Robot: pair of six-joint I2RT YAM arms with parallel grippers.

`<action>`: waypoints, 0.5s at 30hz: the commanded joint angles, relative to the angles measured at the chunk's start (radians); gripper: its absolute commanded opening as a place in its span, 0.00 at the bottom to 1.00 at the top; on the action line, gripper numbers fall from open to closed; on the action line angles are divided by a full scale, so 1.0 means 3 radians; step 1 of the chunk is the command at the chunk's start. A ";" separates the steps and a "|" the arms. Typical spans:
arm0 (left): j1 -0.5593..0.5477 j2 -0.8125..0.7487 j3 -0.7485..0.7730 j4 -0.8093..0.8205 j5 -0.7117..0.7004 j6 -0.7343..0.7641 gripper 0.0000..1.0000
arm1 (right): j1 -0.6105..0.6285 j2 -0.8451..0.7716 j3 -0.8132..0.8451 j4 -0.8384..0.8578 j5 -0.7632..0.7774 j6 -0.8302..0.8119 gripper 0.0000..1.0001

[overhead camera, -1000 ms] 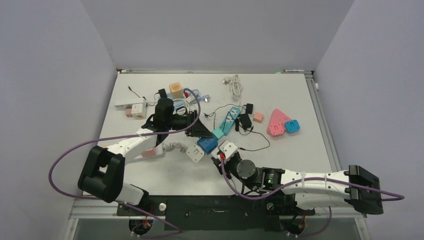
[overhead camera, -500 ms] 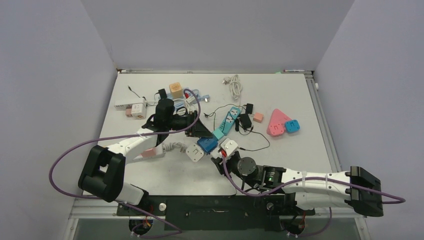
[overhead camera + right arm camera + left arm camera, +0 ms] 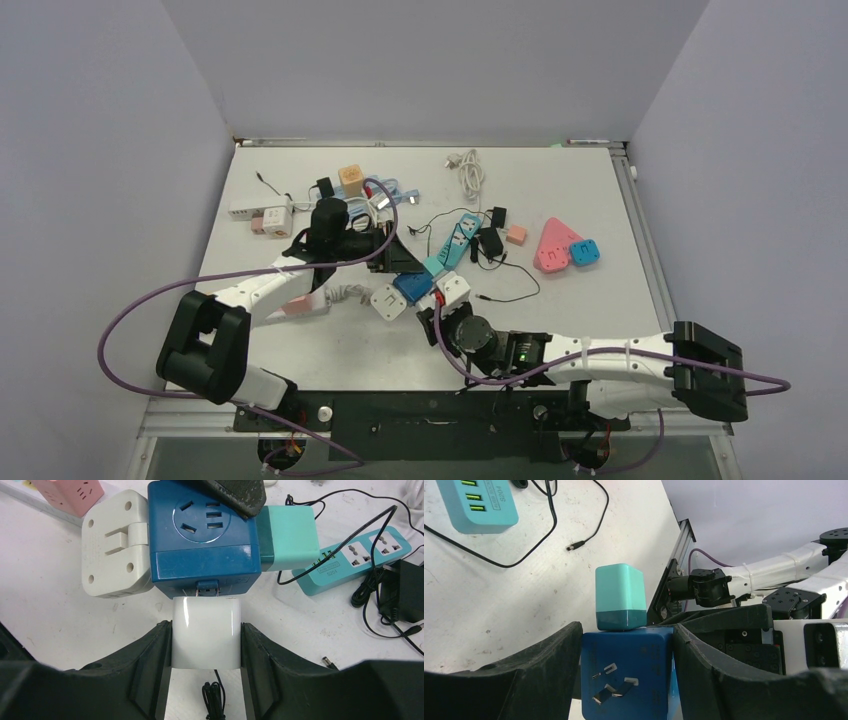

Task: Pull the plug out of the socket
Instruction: Remove the plug from the socket.

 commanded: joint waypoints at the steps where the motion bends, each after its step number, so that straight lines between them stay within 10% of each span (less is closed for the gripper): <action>1: 0.0035 -0.0128 0.0047 0.0015 -0.0043 0.0070 0.00 | 0.0018 0.0081 0.0234 0.0191 0.0412 0.0318 0.05; 15: 0.0109 -0.0177 0.0012 0.0000 -0.0164 0.0055 0.00 | 0.0002 0.0279 0.0360 -0.0200 0.0726 0.0916 0.05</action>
